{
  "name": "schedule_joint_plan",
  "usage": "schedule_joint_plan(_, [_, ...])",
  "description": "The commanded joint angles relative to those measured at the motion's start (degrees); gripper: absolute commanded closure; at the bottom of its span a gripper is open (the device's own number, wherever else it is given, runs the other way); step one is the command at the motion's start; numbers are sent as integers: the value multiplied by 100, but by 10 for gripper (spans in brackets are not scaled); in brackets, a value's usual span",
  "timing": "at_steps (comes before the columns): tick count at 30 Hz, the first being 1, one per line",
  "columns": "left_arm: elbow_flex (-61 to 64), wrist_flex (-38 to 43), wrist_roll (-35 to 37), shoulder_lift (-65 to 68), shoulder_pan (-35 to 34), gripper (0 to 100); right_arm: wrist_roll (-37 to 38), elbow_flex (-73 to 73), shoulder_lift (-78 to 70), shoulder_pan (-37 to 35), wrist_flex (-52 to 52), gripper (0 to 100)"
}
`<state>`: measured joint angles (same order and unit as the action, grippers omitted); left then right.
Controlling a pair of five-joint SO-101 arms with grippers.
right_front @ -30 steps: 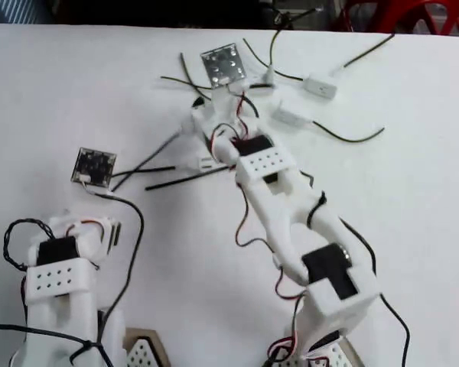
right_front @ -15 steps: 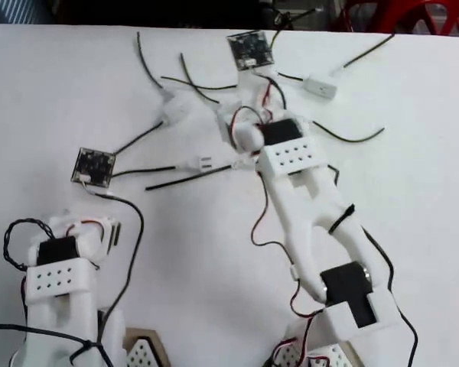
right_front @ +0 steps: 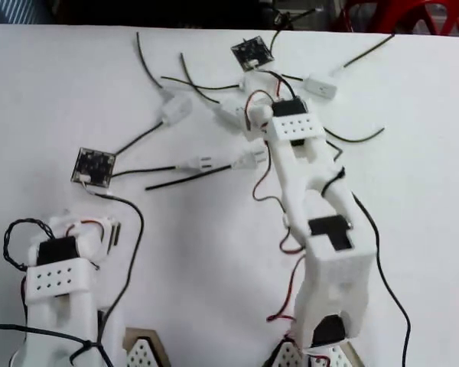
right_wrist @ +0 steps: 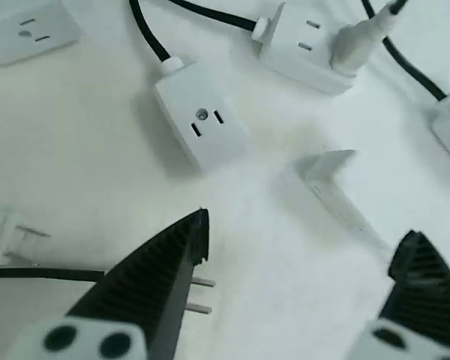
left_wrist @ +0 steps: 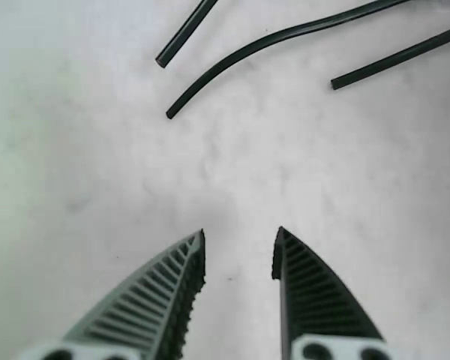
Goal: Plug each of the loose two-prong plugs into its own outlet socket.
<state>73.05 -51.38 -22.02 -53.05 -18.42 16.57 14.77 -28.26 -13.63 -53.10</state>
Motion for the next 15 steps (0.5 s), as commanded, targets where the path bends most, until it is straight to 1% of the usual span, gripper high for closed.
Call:
schedule_joint_plan(1, [-18, 105, 9, -119, -31, 839, 79, 1538, -708, -101, -426, 622])
schedule_joint_plan(8, [-18, 105, 9, -119, -13, 839, 79, 3710, -2299, -295, -831, 622])
schedule_joint_plan(15, [-18, 105, 9, -119, -4, 839, 79, 5187, -3495, -418, -831, 622])
